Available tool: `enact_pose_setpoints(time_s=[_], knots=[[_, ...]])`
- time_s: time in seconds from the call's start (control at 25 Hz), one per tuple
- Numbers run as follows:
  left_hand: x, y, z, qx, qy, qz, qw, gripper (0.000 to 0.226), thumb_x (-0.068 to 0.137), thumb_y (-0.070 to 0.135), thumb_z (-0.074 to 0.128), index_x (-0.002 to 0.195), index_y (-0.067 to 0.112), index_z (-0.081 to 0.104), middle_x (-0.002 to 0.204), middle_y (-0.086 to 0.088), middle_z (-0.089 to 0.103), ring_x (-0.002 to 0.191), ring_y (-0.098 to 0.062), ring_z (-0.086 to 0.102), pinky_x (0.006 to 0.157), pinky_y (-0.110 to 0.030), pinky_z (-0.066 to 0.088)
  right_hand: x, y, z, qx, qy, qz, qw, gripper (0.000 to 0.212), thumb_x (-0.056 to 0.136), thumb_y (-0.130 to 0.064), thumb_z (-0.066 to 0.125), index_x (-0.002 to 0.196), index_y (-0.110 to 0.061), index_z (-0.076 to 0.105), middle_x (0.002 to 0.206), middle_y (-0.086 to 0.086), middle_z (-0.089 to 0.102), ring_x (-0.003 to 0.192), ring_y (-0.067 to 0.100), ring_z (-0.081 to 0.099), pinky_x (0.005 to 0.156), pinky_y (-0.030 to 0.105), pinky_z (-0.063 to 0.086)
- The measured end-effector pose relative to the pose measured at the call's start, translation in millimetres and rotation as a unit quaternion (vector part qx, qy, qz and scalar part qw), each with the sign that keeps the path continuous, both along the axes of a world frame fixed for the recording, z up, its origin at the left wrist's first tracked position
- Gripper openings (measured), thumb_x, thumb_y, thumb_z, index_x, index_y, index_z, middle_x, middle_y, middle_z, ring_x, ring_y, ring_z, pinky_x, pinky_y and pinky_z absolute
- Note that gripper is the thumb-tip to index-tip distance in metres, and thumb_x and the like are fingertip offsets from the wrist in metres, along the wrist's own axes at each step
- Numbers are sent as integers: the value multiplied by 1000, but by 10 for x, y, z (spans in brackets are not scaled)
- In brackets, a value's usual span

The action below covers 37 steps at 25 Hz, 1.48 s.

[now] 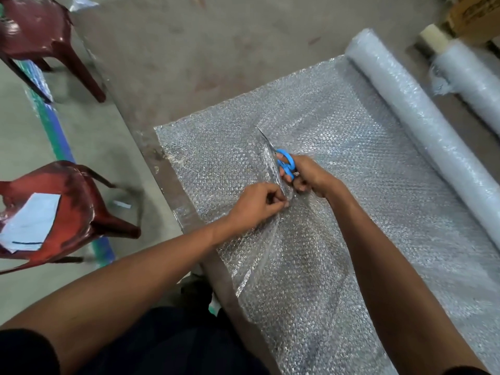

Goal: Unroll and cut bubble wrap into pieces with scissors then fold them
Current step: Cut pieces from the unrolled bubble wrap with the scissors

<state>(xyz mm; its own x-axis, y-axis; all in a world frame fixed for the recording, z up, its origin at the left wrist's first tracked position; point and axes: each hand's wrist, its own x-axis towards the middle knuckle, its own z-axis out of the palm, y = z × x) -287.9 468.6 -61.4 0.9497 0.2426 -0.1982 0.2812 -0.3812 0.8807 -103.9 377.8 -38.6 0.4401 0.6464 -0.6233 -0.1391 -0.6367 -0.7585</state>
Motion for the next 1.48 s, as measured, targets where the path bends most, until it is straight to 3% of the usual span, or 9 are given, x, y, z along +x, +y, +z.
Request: enact_pose_setpoints(time_s=[0.2,0.64,0.8,0.88,0.96,1.0,1.08,1.2,1.48], knots=[[-31,152,39,1,5,-16,1000,10,95,26,79,98,17,76,83,10,72,67,6,64,61,-9,47,45,80,-10,35,-12,21,999,49,105,-52,58,92,-7,72,65,6,57,38,12,36,36,21,30],[-76,266,174,-37,38,-39,998,17,99,26,75,108,11,75,86,5,75,65,-1,68,61,-16,55,59,408,-36,11,-24,13,1000,52,102,-64,55,88,-16,71,68,3,58,42,13,35,38,21,30],[45,491,283,108,-19,73,991,20,104,37,64,112,18,67,97,8,68,82,-4,67,79,-30,63,101,432,-49,28,-19,26,999,51,102,-62,56,90,-15,71,69,3,57,45,14,37,40,22,33],[161,787,224,229,-24,90,969,34,105,43,59,132,21,61,126,1,64,113,-13,63,100,-40,58,119,429,-40,22,-19,23,999,51,103,-60,55,93,-13,71,68,2,57,46,14,37,40,22,32],[256,1092,108,314,28,45,948,58,106,48,55,158,25,42,164,-5,40,150,-23,38,126,-54,32,112,451,-30,17,-19,20,999,52,104,-61,53,92,-13,70,68,2,57,46,15,36,40,22,31],[281,1225,53,335,44,17,941,65,107,51,52,164,27,32,173,-4,25,159,-23,23,130,-53,18,102,470,-34,17,-19,20,999,53,105,-62,51,92,-14,70,68,1,57,46,15,35,40,22,30],[276,1363,-48,346,50,-18,937,67,109,56,45,167,30,25,177,-1,14,163,-22,12,130,-48,5,86,513,-53,17,-20,16,1000,53,105,-62,50,93,-14,69,68,0,58,46,14,35,41,21,29],[227,1404,-184,345,32,-22,938,61,110,54,41,166,33,29,176,-1,19,162,-22,15,126,-40,-2,91,586,-75,18,-23,10,1000,48,102,-59,59,94,-13,69,67,-1,59,44,12,36,40,21,29],[206,1439,-292,349,9,-20,937,60,111,50,41,166,27,32,174,-3,24,162,-22,18,131,-46,4,146,776,-77,7,-23,11,1000,48,105,-56,57,94,-11,68,66,0,60,45,14,37,40,22,30]])
